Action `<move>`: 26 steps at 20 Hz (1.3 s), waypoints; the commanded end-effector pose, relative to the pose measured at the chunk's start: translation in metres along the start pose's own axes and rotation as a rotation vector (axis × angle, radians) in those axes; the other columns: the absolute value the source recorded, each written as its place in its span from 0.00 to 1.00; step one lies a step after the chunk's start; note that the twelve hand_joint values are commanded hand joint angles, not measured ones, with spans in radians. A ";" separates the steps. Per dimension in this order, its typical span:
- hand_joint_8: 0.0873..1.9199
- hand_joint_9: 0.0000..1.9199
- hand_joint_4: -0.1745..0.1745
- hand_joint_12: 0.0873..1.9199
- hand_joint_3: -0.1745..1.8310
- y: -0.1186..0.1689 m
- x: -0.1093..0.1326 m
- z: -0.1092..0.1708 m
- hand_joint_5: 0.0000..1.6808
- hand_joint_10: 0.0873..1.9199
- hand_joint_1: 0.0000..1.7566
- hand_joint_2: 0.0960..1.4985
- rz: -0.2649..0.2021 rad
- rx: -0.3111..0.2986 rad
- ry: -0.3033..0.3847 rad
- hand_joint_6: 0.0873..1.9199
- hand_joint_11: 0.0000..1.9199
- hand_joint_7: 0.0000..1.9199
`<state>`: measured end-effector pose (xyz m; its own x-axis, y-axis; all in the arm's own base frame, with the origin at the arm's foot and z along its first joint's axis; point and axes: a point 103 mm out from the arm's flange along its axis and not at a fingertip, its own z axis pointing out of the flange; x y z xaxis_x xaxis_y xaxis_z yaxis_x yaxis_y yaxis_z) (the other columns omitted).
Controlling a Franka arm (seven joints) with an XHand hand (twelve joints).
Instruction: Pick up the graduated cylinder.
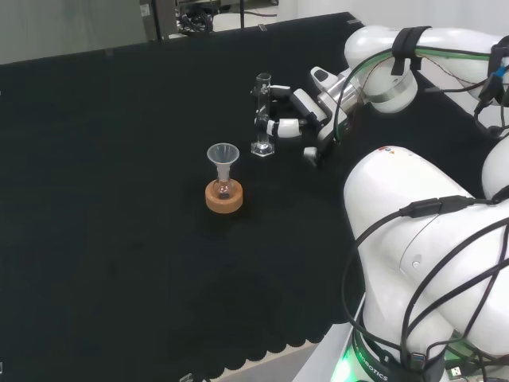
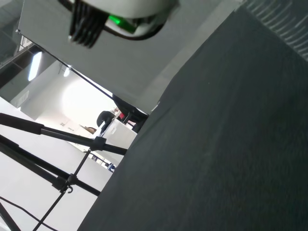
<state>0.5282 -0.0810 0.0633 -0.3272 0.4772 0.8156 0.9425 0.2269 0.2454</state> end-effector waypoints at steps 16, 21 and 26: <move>0.24 0.53 0.54 0.53 0.38 0.003 -0.004 0.009 0.41 0.10 0.57 0.41 0.004 -0.037 0.029 0.13 0.40 0.35; 0.24 0.54 0.54 0.53 0.37 0.006 -0.001 0.015 0.42 0.09 0.57 0.43 0.003 -0.053 0.044 0.16 0.42 0.36; 0.24 0.57 0.53 0.51 0.36 0.004 -0.005 0.011 0.42 0.08 0.56 0.46 -0.001 -0.061 0.056 0.19 0.44 0.37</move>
<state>0.5335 -0.0698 0.0551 -0.3235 0.4340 0.8408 0.9458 0.1761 0.2730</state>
